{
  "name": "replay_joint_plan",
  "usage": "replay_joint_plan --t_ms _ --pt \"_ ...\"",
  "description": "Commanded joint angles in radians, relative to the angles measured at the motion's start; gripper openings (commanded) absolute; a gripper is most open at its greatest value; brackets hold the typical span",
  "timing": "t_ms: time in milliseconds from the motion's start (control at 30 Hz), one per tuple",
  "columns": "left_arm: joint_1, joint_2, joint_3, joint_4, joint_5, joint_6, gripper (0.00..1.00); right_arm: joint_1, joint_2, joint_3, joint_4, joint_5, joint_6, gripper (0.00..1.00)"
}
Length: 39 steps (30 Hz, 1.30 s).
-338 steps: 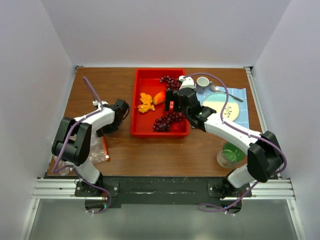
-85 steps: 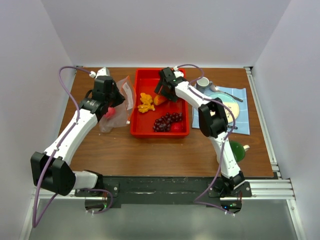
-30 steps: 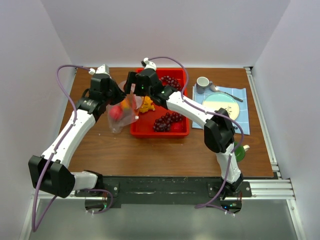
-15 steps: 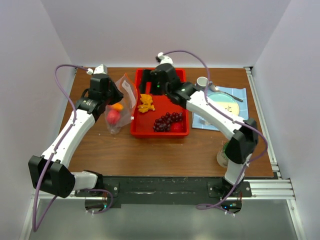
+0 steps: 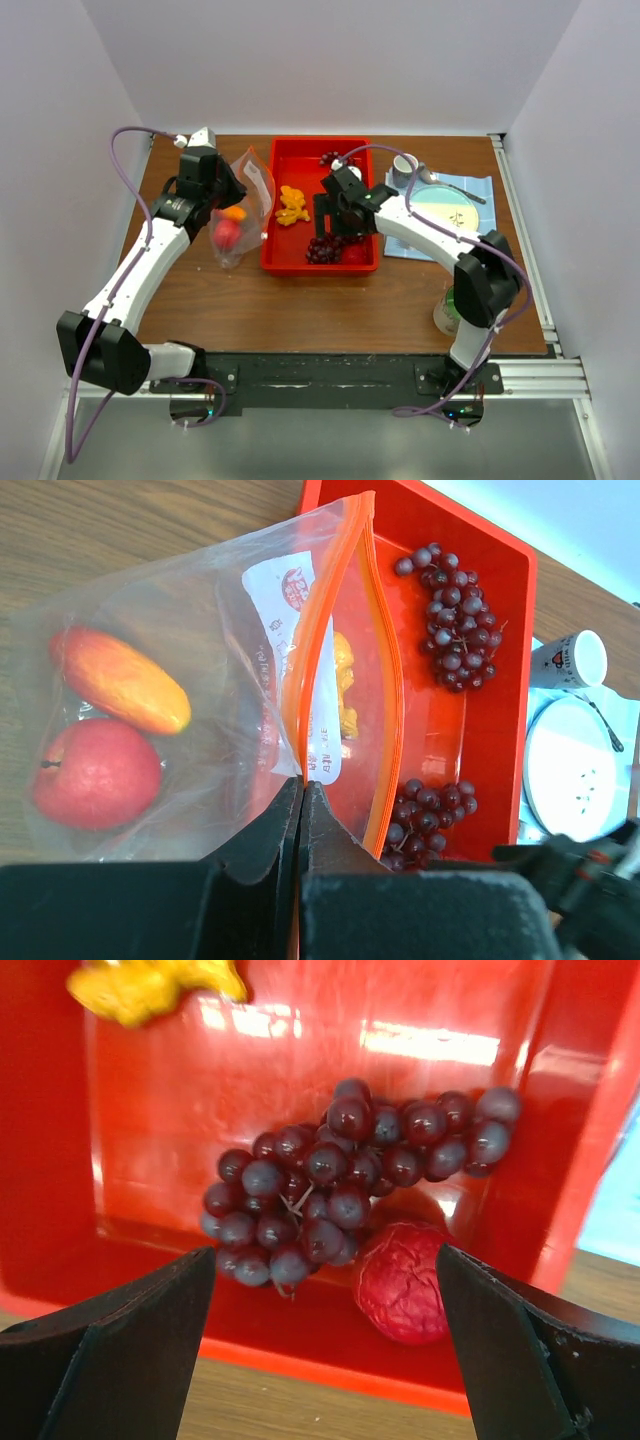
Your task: Place the food in the zip-top bag and seal the zipper
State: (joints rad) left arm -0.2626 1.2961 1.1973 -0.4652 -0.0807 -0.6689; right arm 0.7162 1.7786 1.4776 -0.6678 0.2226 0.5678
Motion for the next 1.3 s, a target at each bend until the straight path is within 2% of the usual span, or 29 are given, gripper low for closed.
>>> replay_joint_plan --t_ms 0,200,400,533,567,600,667,900,933,1067,1200,1267 --pt "0.008 -0.003 0.024 0.028 0.015 0.023 0.00 0.005 0.054 0.015 0.020 -0.035 -0.034 0.97" --pt "0.008 -0.006 0.007 0.033 0.018 0.017 0.00 0.008 0.188 0.092 0.030 -0.037 -0.040 0.98" --pt "0.008 -0.009 0.005 0.034 0.015 0.023 0.00 0.023 0.240 0.090 0.047 -0.066 -0.048 0.98" --pt "0.008 -0.008 0.004 0.039 0.022 0.018 0.00 0.023 0.251 0.102 0.083 -0.065 -0.060 0.93" --pt "0.008 -0.009 0.004 0.039 0.025 0.017 0.00 0.023 0.251 0.107 0.099 -0.045 -0.069 0.90" --pt "0.008 -0.008 0.005 0.037 0.025 0.017 0.00 0.020 0.252 0.116 0.102 -0.026 -0.088 0.82" --pt "0.008 -0.012 0.007 0.037 0.022 0.020 0.00 0.020 0.263 0.147 0.117 -0.014 -0.112 0.74" --pt "0.008 -0.024 -0.005 0.031 0.013 0.019 0.00 -0.001 0.262 0.237 0.131 -0.003 -0.172 0.31" --pt "0.008 -0.024 -0.007 0.031 0.012 0.019 0.00 0.000 0.257 0.245 0.134 -0.002 -0.175 0.29" --pt "0.008 -0.027 -0.008 0.031 0.010 0.019 0.00 -0.001 0.231 0.254 0.101 0.012 -0.184 0.31" --pt "0.008 -0.024 -0.008 0.036 0.012 0.019 0.00 0.000 0.219 0.253 0.031 0.029 -0.157 0.64" --pt "0.008 -0.021 -0.008 0.039 0.016 0.017 0.00 -0.003 0.193 0.214 0.034 0.011 -0.141 0.72"
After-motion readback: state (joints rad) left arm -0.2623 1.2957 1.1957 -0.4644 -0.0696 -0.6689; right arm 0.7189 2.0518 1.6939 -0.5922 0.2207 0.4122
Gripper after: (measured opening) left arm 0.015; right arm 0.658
